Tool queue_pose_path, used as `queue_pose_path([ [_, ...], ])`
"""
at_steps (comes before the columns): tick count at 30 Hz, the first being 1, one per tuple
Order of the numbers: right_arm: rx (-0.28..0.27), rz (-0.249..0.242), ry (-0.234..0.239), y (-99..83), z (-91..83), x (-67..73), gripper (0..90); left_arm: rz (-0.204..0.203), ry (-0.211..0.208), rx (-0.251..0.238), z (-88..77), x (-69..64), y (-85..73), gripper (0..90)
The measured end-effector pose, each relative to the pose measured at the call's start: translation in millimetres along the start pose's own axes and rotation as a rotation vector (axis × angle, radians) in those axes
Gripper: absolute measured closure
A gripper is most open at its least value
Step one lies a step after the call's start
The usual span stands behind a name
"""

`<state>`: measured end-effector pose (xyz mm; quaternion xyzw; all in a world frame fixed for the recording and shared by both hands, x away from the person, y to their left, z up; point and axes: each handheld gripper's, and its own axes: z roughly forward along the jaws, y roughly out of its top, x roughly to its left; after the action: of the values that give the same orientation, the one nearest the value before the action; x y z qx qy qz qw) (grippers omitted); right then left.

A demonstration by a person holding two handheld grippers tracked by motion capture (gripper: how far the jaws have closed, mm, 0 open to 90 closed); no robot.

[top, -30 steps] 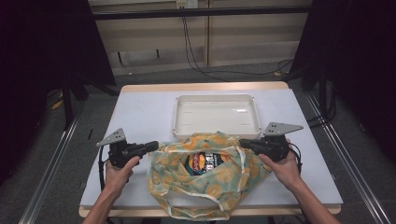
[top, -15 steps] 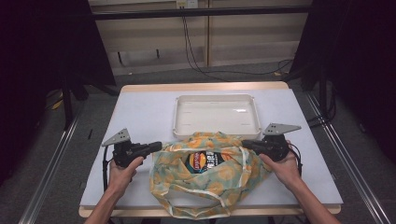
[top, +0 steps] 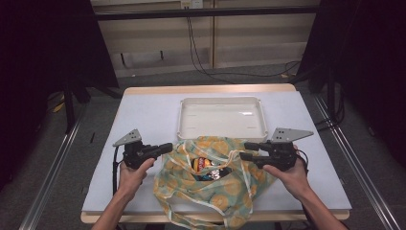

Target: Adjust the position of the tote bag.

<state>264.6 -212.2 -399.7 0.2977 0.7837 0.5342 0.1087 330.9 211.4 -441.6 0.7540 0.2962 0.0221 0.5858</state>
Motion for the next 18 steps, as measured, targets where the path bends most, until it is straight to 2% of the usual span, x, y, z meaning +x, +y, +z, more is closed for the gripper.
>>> queue_pose_path([
  [3, 0.004, -0.027, 0.024, 6.5, 7.1, 8.3, 55.1, -0.002, -0.006, -0.014, 0.7, -0.5, 4.2, 90.0],
  [6, 0.010, -0.049, 0.052, 13.7, 18.5, 16.8, 54.7, -0.013, 0.005, -0.029, 1.4, 1.3, 7.9, 90.0],
  [8, 0.014, -0.079, 0.049, 21.2, 23.0, 24.2, 54.5, -0.013, 0.008, -0.027, 1.5, 2.3, 8.3, 90.0],
  [11, 0.000, -0.093, 0.041, 31.7, 20.7, 25.5, 69.3, -0.022, 0.009, -0.028, -0.3, 4.2, 5.0, 89.9],
  [12, 0.000, -0.084, 0.036, 31.8, 19.9, 22.8, 71.7, -0.028, 0.019, -0.027, -1.5, 6.2, 2.9, 89.8],
  [13, 0.006, -0.074, 0.043, 29.4, 20.0, 18.7, 74.2, -0.031, 0.012, -0.027, -2.2, 7.6, 1.7, 89.8],
  [15, 0.014, -0.058, 0.051, 25.6, 20.4, 17.2, 74.2, -0.035, 0.009, -0.027, -2.3, 9.0, 0.1, 89.7],
  [18, 0.012, -0.083, 0.099, 26.2, 23.7, 27.7, 69.7, -0.034, 0.000, -0.031, -0.6, 7.9, 1.0, 89.7],
])
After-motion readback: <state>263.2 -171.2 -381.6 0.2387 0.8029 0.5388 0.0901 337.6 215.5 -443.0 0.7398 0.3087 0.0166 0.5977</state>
